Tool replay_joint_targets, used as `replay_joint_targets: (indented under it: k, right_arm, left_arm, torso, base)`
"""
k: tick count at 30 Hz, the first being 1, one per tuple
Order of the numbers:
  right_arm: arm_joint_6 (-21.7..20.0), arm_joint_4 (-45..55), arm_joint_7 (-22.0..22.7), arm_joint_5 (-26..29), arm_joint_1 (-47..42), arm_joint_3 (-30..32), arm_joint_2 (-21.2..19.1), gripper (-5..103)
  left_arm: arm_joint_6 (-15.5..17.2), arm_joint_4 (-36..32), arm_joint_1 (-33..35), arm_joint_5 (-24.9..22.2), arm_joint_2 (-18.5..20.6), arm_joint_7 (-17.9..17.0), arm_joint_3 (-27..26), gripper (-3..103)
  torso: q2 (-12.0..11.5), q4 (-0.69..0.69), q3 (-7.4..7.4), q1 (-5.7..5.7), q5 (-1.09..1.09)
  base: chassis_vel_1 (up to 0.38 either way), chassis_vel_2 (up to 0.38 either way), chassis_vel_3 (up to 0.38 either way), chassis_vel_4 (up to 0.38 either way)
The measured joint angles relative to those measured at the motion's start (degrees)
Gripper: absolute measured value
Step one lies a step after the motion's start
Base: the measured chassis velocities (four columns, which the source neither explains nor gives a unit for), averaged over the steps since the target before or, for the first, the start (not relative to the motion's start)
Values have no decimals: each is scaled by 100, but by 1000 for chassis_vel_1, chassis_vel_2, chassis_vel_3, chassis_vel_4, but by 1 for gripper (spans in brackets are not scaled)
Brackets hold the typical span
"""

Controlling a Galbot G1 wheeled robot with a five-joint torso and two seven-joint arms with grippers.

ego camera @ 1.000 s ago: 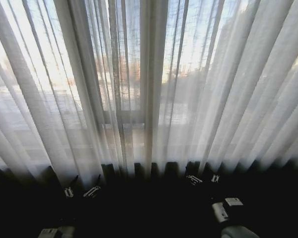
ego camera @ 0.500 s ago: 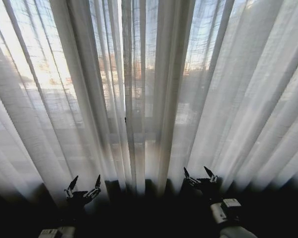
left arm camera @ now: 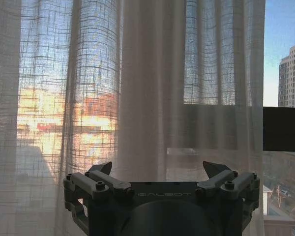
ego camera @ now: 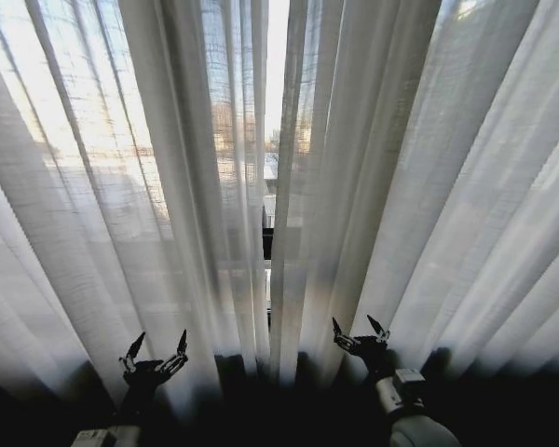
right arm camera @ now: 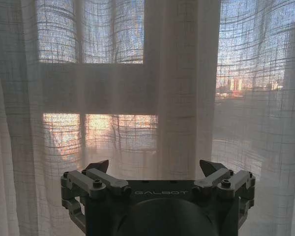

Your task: Open the curtains by pulling them apart, changing their state from closed to fully open.

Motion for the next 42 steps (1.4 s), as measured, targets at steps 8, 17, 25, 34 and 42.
replay_joint_targets:
  k: [8, 17, 25, 34, 42]
  right_arm:
    - [-37, -591, 5, 305, 781, -469, -59, 100]
    - [-55, -1407, 15, 525, 1591, -760, -95, 100]
    - [-158, -1735, 22, 593, 2085, -1111, -75, 100]
    - [-214, -1882, 59, 636, 2496, -1303, -93, 100]
    - [-221, -1483, 224, 633, 1989, -1134, -224, 100]
  left_arm:
    - [12, 15, 38, 60, -163, -21, -18, 100]
    - [18, -24, 25, 116, -289, -24, -143, 100]
    - [22, -71, 60, 78, -314, -26, -360, 100]
    - [-83, -73, 107, 68, -454, -24, -388, 100]
    - [-130, -57, 85, 69, -456, -24, -408, 100]
  torso:
    - [-1, 2, 1, 4, -5]
    - [-1, 1, 2, 4, -2]
    - [-1, 1, 2, 4, -4]
    - [-1, 2, 2, 4, -3]
    - [-2, 1, 1, 4, -4]
  base:
    - [0, 0, 0, 0]
    - [0, 0, 0, 0]
    - [0, 0, 0, 0]
    - [0, 0, 0, 0]
    - [0, 0, 0, 0]
